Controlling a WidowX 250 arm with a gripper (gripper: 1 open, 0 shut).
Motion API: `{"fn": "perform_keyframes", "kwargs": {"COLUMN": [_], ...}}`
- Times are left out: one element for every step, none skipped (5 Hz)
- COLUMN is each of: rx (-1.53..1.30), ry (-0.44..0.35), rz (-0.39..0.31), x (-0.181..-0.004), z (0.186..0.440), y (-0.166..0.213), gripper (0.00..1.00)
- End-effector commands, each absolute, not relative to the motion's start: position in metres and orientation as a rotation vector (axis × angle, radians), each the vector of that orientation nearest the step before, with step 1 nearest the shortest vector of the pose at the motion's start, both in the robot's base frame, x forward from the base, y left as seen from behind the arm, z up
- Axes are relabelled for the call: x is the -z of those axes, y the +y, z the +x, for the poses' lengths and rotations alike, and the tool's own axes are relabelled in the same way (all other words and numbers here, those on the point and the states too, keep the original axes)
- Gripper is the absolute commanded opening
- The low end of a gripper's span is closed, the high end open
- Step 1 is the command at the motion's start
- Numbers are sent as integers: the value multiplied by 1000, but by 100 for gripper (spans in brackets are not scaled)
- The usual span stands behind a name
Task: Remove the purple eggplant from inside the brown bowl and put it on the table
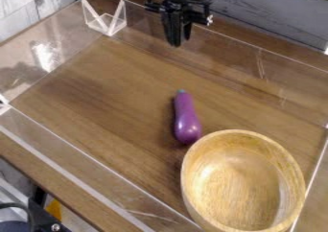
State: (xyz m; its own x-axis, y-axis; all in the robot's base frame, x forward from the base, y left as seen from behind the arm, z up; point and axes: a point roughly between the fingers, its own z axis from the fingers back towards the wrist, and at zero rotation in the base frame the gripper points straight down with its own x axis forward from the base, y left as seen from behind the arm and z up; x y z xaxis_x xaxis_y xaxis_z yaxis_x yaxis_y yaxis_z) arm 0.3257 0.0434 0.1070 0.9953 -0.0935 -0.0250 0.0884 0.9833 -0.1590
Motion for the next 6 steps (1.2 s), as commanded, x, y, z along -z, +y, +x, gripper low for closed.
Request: {"fn": "perform_keyframes", "kwargs": {"rx": [62,33,-5,-42,-34,-33], "ry": [-38,-33,-28,-21,-9,-15], "rz": [-149,-154,-163,-175,-183,-193], "x": [-131,-131,-124,-117,-113,-122], "z": [329,332,329,327,316,305], "y": [53,61,59,57,46,38], "gripper": [0,0,0,0,0,0]}}
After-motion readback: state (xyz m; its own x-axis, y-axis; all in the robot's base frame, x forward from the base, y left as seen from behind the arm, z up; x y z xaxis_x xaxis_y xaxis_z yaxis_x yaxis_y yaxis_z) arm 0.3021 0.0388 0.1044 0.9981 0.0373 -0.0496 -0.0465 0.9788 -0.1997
